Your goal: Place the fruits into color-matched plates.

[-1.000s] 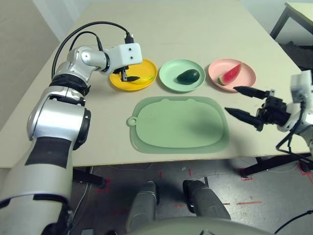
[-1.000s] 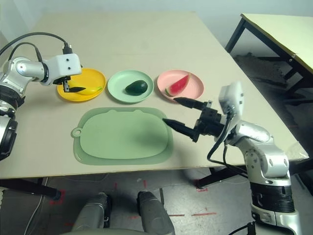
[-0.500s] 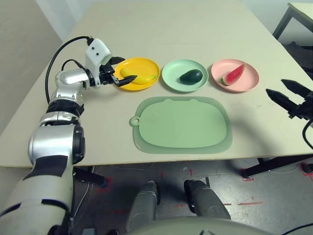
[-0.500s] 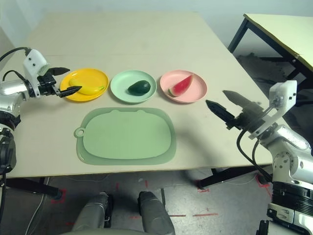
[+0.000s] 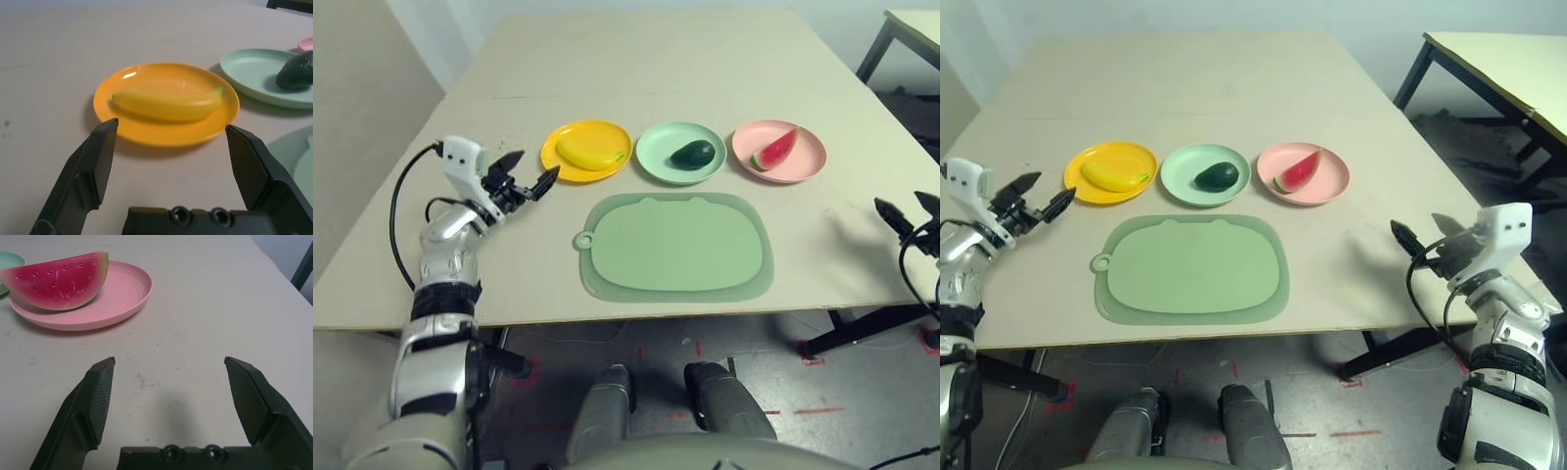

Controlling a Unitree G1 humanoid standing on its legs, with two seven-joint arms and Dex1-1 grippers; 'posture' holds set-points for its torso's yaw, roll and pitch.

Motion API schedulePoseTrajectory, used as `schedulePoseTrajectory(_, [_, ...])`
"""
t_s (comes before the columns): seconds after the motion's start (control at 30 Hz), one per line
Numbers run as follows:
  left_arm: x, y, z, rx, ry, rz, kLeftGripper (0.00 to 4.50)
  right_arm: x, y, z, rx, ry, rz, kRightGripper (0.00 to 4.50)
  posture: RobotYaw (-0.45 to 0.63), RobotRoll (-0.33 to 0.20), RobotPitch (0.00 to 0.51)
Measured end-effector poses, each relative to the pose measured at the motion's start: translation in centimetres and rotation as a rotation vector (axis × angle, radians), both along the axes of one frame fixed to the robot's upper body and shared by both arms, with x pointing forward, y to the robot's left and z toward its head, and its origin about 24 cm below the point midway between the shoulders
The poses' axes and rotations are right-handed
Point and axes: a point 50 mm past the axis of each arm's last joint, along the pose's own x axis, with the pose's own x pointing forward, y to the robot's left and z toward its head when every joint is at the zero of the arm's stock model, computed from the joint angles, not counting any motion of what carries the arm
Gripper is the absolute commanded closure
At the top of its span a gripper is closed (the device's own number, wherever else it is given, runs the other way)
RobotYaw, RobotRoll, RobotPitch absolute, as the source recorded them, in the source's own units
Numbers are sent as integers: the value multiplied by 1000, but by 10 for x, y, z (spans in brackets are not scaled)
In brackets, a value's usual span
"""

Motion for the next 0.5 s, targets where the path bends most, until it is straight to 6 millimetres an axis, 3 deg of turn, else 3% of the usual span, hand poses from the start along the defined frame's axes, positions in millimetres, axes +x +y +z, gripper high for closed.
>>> schedulePoseTrajectory(0.2, [-5, 3, -1, -9, 16, 29, 29, 7, 12, -7, 30, -27, 40, 0, 9, 0, 164])
schedulePoseTrajectory(0.5, [-10, 9, 4, -1, 11, 70, 29, 8, 15, -16, 43, -17, 1, 0, 28, 0, 159])
